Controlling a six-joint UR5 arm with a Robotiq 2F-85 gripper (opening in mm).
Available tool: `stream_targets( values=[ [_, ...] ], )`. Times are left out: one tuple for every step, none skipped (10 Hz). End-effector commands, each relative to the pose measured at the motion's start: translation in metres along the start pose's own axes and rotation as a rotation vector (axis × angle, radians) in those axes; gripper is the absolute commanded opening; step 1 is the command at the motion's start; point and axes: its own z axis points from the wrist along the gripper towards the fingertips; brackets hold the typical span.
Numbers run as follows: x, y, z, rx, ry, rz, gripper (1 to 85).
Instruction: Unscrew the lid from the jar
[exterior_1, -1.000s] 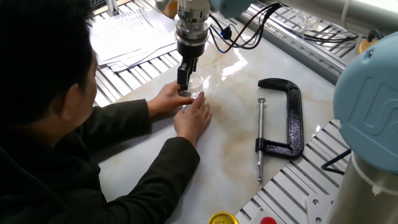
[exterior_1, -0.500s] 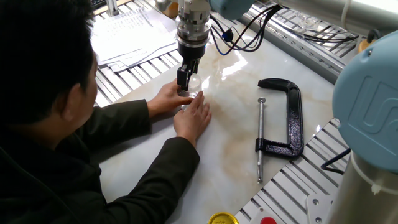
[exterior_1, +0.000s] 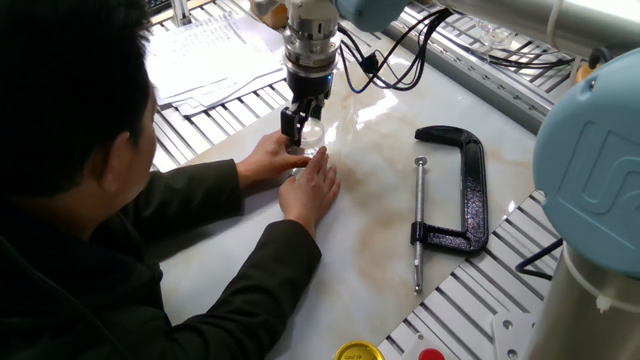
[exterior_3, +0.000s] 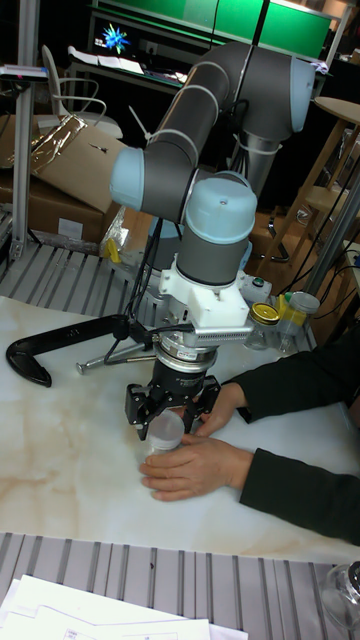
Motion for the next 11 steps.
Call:
stream_targets(
  values=[
    [-0.002,-0.002,-0.002,0.01,-0.003,0.065,65.7],
    [-0.003,0.001,-0.001,0.012,-0.006,0.073,62.0],
    [-0.005,0.007,-0.001,0.012,-0.011,0.077,54.7],
    [-0.007,0.01,0.0,0.009,-0.016,0.062,51.7],
    [-0.009,0.012,-0.001,-0.002,-0.027,0.03,50.0],
    [-0.01,0.015,-0.001,-0.016,-0.035,-0.026,46.3],
    [-0.008,0.015,-0.002,-0.027,-0.033,-0.119,43.3],
    [-0.003,0.01,-0.004,-0.042,-0.029,-0.226,43.3],
    [0.004,0.003,0.0,-0.073,-0.041,-0.344,43.3],
    [0.009,-0.006,0.007,-0.068,-0.048,-0.448,42.7],
    [0.014,-0.02,0.006,-0.014,-0.022,-0.567,40.3]
  ],
)
